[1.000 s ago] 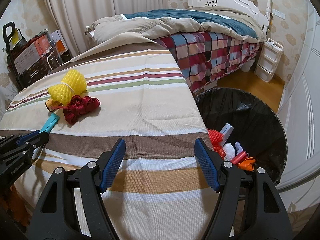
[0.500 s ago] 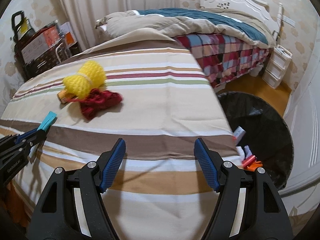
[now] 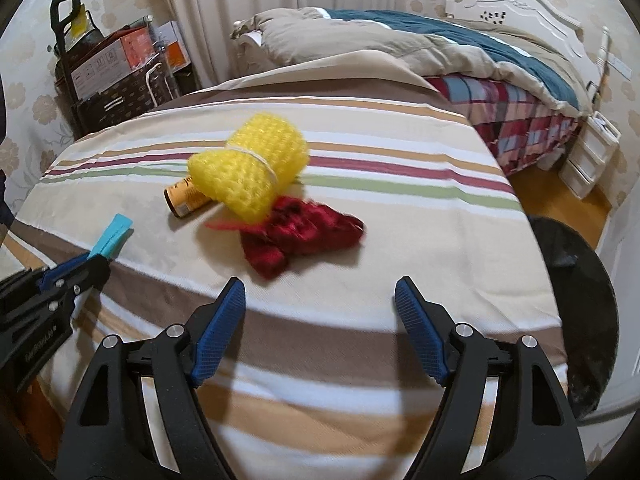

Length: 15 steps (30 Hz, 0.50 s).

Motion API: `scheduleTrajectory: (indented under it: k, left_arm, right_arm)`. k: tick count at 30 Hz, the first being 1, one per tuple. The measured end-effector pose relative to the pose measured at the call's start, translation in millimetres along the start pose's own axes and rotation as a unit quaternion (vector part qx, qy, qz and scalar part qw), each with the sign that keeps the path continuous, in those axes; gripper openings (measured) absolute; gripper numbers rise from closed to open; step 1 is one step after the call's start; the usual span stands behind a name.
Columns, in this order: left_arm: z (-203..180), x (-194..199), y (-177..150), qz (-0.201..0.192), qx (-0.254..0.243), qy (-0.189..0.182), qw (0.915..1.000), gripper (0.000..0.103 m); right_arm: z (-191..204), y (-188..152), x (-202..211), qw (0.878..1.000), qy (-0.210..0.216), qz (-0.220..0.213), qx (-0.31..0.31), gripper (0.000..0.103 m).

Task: Collect trash
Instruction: 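Grasp the dark red cloth with the right gripper while the left holds the tube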

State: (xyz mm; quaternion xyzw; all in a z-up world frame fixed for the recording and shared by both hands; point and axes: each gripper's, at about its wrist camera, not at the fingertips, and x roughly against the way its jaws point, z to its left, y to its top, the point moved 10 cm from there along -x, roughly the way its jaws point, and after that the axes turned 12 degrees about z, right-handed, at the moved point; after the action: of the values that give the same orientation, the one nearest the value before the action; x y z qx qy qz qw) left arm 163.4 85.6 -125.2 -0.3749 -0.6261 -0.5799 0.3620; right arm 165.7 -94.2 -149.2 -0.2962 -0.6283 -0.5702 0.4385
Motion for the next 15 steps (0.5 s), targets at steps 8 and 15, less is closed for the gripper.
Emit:
scheduleTrajectory:
  k: [8,15]
  left_arm:
    - [3.6,-0.5,-0.4,0.001,0.006,-0.009,0.9999,0.021]
    - [5.1,1.6,-2.0,-0.002,0.008,-0.015,0.9999,0.021]
  right_arm:
    - [8.5,15.8,-11.5,1.0,-0.008,0.006,0.009,0.07]
    - [7.1,12.0,-6.5,1.0,-0.005,-0.002,0.009,0.043]
